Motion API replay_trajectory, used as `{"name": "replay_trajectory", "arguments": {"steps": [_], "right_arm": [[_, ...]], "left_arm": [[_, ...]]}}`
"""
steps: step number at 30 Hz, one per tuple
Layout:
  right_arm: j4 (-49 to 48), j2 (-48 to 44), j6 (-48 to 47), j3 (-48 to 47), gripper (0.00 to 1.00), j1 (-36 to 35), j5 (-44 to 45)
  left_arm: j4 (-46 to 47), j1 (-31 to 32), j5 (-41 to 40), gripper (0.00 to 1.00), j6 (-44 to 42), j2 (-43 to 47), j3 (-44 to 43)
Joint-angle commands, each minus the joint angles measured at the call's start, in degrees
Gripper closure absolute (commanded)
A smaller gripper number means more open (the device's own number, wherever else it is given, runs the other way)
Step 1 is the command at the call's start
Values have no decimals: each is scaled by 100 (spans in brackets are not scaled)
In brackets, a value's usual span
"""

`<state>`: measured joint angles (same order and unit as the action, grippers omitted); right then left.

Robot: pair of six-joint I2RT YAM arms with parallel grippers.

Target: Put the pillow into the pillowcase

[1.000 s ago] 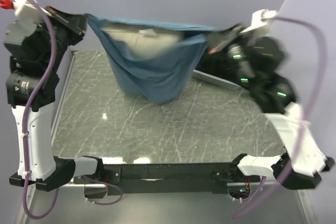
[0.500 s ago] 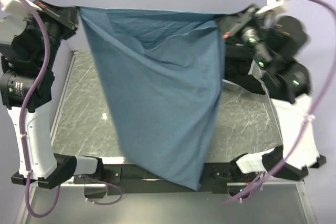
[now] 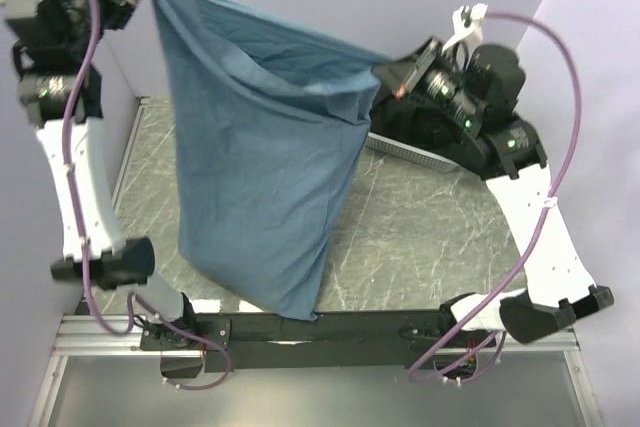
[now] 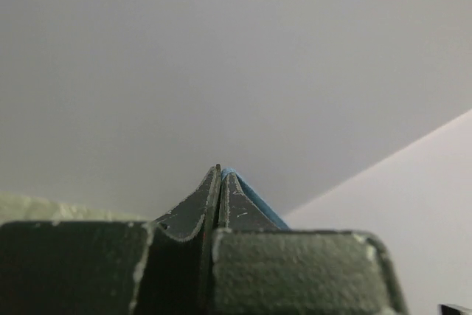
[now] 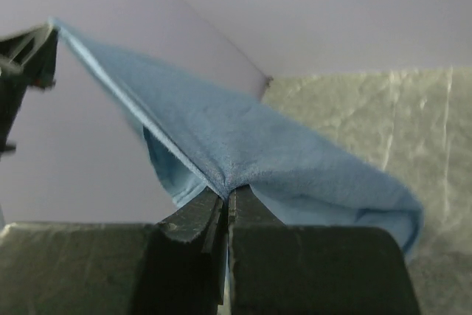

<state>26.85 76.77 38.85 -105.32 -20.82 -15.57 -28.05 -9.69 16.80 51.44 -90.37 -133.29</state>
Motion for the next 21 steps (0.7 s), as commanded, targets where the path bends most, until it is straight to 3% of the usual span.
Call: {"name": "replay_trajectory", "arguments": {"steps": [1,3,6,8,10,13,17,21], "right_arm": [[-330,-829,97,1098,100,62,414],[-120,-997,-35,1819,100,-894,1368],[-993,-1576,165,3724,100,-1950,2154],[-1313,-1797,403,4930,100,-2424,2739],[-1507,-1676,535,5597,100,-3531,3382],[-1587,-1176,851,5943,100,-4622,4052],[-1578,-752,1160,6023,100,-5080,4062],[-624,-1048,1597,6023,100,-5301,4676]], "left_arm": [[1055,-428,51,99,516,-157,-215],[1126,-428,192,99,665,-261,-319],[1162,-201,684,99,789,-630,-452],[735,369,737,99,290,-938,-452],[451,1027,623,99,-315,-1157,-199],[265,1836,386,99,-782,-1168,677],[230,2603,-79,99,-1127,-1167,1402],[-51,3244,-413,99,-1408,-1352,1664]]}}
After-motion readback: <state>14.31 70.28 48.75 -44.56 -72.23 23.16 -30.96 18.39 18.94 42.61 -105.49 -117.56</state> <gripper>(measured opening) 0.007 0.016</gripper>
